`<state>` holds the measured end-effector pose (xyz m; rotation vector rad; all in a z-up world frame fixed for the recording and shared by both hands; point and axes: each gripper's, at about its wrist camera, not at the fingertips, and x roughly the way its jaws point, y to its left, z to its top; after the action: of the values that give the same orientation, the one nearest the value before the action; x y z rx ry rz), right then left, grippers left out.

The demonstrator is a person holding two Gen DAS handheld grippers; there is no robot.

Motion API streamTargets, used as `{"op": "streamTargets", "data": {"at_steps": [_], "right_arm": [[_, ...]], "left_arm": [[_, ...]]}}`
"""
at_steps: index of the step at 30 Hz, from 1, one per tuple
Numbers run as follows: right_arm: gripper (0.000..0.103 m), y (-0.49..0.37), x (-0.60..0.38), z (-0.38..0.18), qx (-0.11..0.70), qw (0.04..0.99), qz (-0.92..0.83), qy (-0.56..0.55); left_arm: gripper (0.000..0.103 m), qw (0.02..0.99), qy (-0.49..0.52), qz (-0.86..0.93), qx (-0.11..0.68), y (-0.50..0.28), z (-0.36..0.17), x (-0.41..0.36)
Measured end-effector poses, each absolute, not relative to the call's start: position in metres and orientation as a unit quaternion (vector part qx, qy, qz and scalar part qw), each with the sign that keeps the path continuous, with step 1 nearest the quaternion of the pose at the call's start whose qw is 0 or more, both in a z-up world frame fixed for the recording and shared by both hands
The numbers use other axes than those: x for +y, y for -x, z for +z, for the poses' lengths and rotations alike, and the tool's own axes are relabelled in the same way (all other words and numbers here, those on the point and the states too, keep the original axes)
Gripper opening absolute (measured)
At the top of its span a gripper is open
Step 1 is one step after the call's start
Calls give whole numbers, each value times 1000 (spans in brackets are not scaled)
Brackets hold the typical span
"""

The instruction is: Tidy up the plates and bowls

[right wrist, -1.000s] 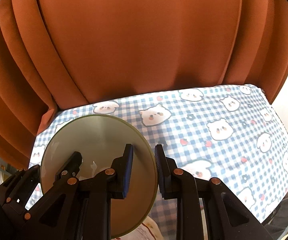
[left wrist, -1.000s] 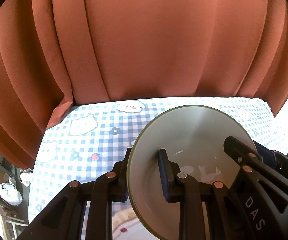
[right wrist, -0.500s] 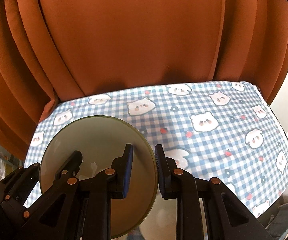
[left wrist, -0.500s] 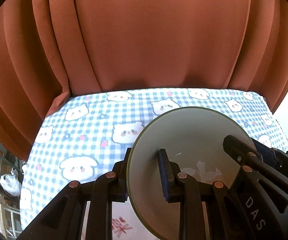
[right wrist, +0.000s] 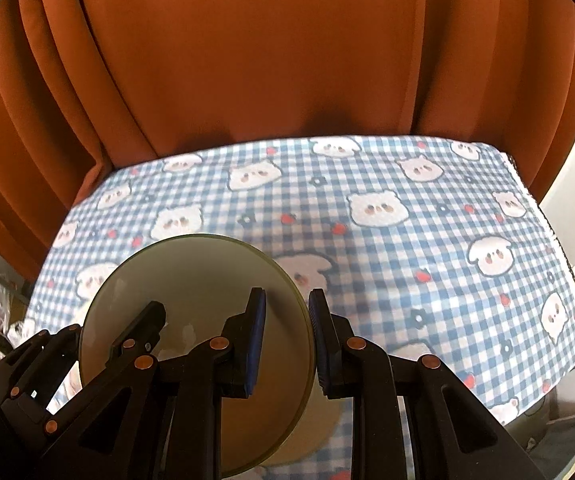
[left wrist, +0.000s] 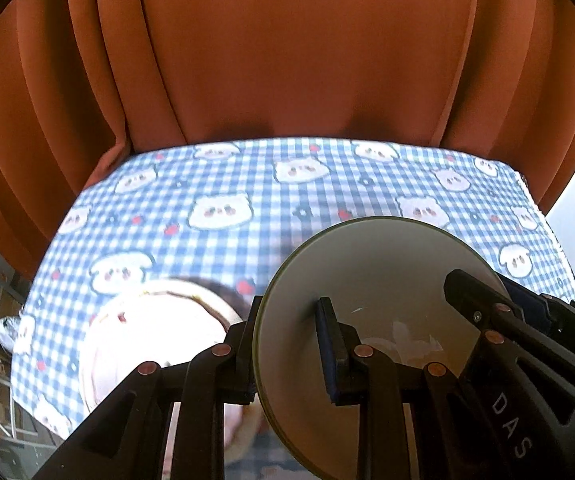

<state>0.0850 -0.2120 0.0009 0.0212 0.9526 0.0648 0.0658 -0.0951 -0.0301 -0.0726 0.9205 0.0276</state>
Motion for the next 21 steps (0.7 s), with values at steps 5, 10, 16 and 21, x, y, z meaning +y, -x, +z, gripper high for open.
{"op": "streamTargets", "data": {"at_steps": [5,10,16,21], "right_arm": [[26,-78,-226,-16,476,878,42,-4],[26,-76,-232,-30,492,869,52,2],[26,-75,-234,-45,509,859,60,5],[26,-76,-235,-53,516,854,63,7]], "left_arm": [[23,886,40,22,461,-58,-44,-108],[23,877,43,32,477,-54,-59,-114],[23,869,47,40,491,-51,-71,-118],[23,867,44,46,494,-51,-76,-119]]}}
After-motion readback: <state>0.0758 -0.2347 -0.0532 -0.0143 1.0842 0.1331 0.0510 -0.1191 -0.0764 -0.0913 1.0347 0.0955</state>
